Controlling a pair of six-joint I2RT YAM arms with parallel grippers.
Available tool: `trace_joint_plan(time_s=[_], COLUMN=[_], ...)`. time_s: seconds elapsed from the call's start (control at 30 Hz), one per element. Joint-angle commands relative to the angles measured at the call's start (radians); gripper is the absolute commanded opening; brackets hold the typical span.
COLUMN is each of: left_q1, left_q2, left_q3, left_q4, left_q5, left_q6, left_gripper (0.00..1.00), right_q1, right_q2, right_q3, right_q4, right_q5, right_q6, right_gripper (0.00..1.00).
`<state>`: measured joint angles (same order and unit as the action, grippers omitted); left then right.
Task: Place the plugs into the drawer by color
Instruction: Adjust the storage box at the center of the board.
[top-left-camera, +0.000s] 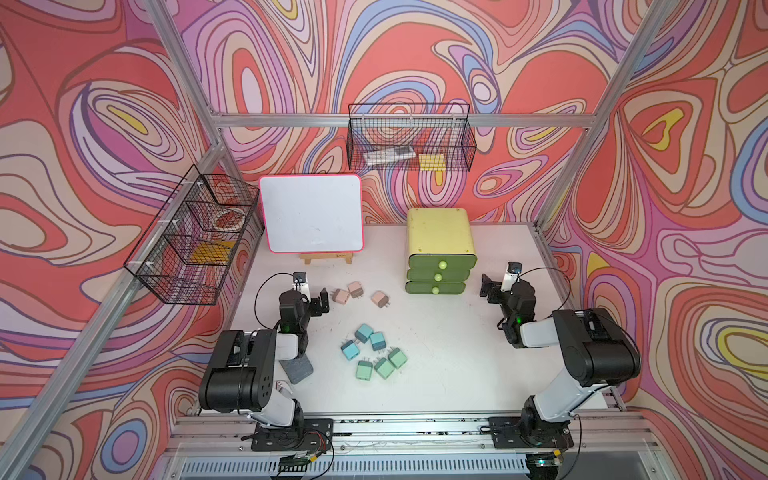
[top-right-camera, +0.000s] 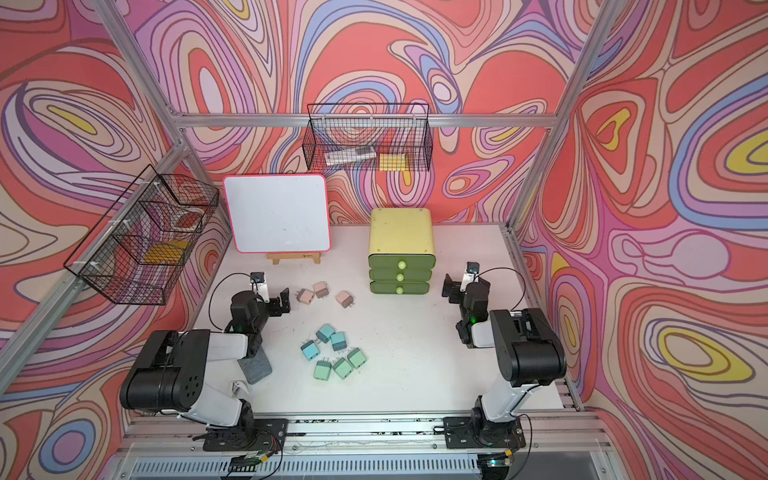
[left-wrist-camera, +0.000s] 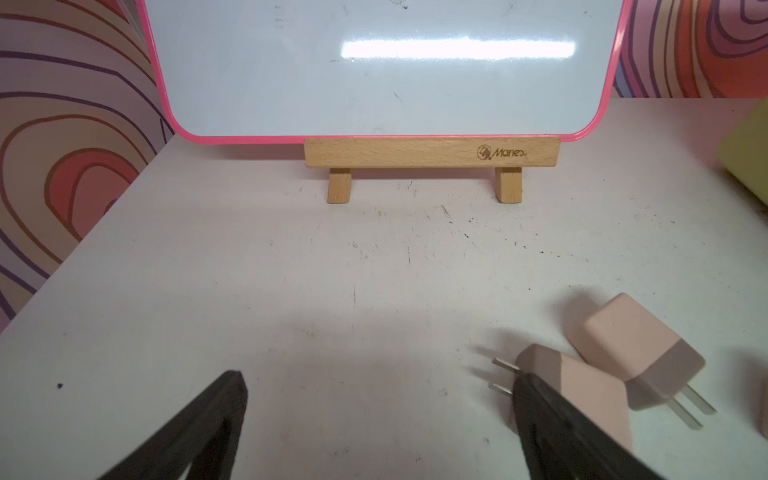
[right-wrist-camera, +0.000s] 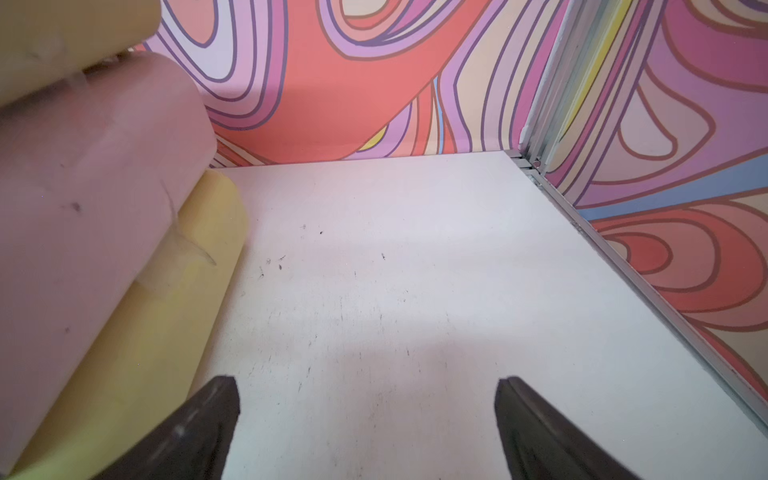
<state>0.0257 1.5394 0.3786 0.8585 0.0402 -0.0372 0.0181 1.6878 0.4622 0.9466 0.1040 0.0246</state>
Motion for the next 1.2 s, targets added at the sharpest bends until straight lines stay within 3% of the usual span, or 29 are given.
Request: trace_joint_plan(time_s=[0.0,0.73,0.83,0.9,0.97,1.1,1.17], left_q1=[-0.003,-0.001,-0.001,-0.02,-0.087,-0.246,-0.324], left_q2=[-0.005,-0.003,-0.009,-0.067,-0.176,-0.339,-0.378], left_q3=[0.008,0.008,0.014,0.022,0.059,0.231,0.369], left_q4=[0.001,0.002,-0.011,-0.078,-0.223,-0.62,-0.889], left_q5=[0.014,0.021,0.002,-0.121,-0.341,-0.587,-0.673], left_q6=[0.012,0.017,0.007,-0.016,-0.017,-0.053,-0.153], left_gripper=[0.99,0.99,0.99,0.99,0.99,0.99,0.99], right_q1=[-0.006,-0.006,-0.001,0.007,0.007,0.02,0.027], right_q2=[0.01,0.008,-0.087,-0.188,-0.295,-0.457,-0.494], right_q3=[0.009,0.01,0.057,0.122,0.205,0.273,0.328], right_q4=[-0.005,-0.005,-0.173,-0.379,-0.609,-0.796,-0.905], right_q5=[-0.006,0.0,0.061,0.149,0.201,0.041,-0.008], right_q6=[0.006,0.006,0.013,0.075,0.228,0.363,0.382], right_gripper=[0.98,0.98,0.92,0.87,0.85,0.85,0.87])
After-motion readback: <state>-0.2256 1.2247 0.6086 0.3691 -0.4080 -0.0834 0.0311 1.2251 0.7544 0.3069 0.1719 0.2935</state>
